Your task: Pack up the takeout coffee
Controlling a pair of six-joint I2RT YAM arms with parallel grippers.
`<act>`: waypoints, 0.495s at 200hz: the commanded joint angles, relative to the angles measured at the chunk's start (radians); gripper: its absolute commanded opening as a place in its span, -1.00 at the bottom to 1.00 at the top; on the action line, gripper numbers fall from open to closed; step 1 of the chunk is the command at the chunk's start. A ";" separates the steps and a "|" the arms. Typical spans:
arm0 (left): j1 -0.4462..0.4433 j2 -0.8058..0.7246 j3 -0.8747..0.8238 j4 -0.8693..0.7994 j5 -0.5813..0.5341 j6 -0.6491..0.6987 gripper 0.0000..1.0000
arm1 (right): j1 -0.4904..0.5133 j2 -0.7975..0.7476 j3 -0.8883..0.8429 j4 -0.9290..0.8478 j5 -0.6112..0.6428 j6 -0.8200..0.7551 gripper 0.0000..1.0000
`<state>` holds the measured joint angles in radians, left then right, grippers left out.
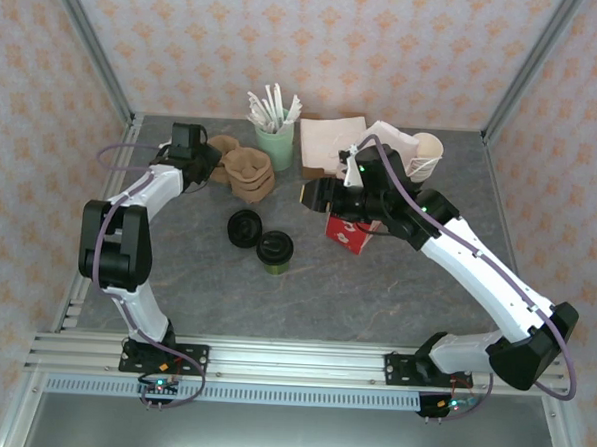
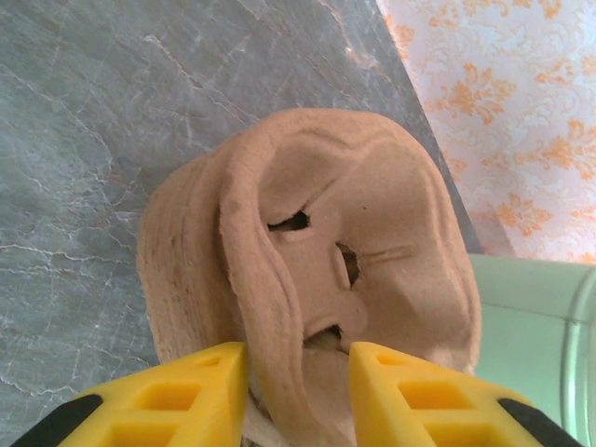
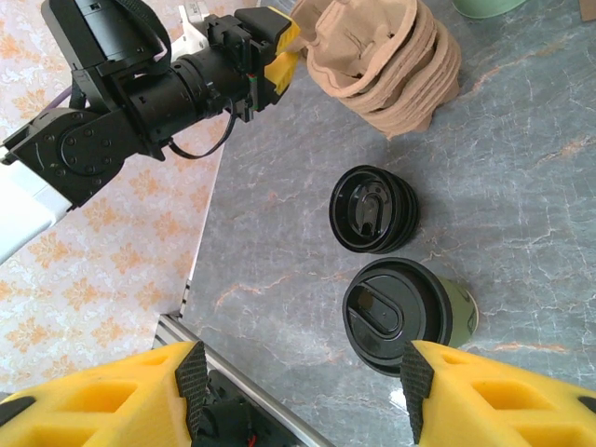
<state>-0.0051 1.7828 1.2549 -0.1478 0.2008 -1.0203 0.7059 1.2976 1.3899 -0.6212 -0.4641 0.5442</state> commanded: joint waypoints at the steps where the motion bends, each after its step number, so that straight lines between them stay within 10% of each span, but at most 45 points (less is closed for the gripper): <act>1: 0.011 0.010 0.040 0.016 -0.030 -0.006 -0.36 | -0.005 -0.029 0.037 -0.026 -0.001 -0.019 0.20; 99: 0.010 -0.009 0.037 0.044 -0.029 -0.041 -0.71 | -0.005 -0.045 0.020 -0.014 0.001 -0.005 0.20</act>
<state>-0.0013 1.7962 1.2823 -0.1349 0.2008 -1.0477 0.7059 1.2785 1.3899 -0.6346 -0.4641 0.5446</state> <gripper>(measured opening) 0.158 0.598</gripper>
